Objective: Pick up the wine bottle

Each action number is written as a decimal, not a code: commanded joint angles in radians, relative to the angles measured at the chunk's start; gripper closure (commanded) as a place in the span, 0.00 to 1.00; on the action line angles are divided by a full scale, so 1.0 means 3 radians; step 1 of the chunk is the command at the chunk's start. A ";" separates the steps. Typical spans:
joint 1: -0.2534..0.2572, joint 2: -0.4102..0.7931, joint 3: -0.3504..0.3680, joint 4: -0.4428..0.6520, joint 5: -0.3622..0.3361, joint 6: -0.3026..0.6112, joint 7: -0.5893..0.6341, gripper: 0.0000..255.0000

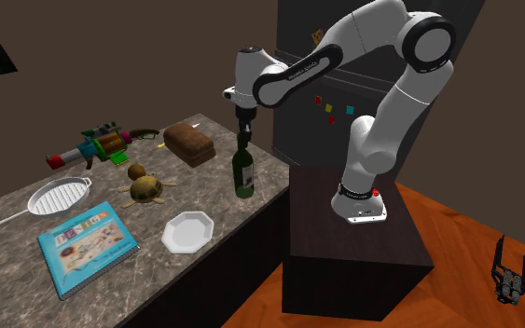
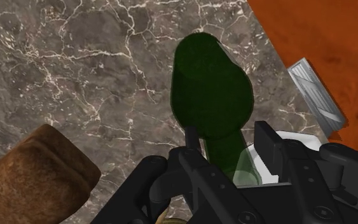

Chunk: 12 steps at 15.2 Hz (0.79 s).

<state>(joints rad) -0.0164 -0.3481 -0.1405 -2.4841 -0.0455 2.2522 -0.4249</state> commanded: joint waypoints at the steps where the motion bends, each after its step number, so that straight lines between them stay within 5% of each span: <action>1: -0.0001 -0.0035 0.0004 0.0038 -0.0002 -0.0076 0.0003 1.00; 12: 0.0000 -0.0197 0.0029 0.0404 -0.0003 -0.0603 0.0014 1.00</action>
<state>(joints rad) -0.0166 -0.4028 -0.1323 -2.3759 -0.0467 2.0885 -0.4207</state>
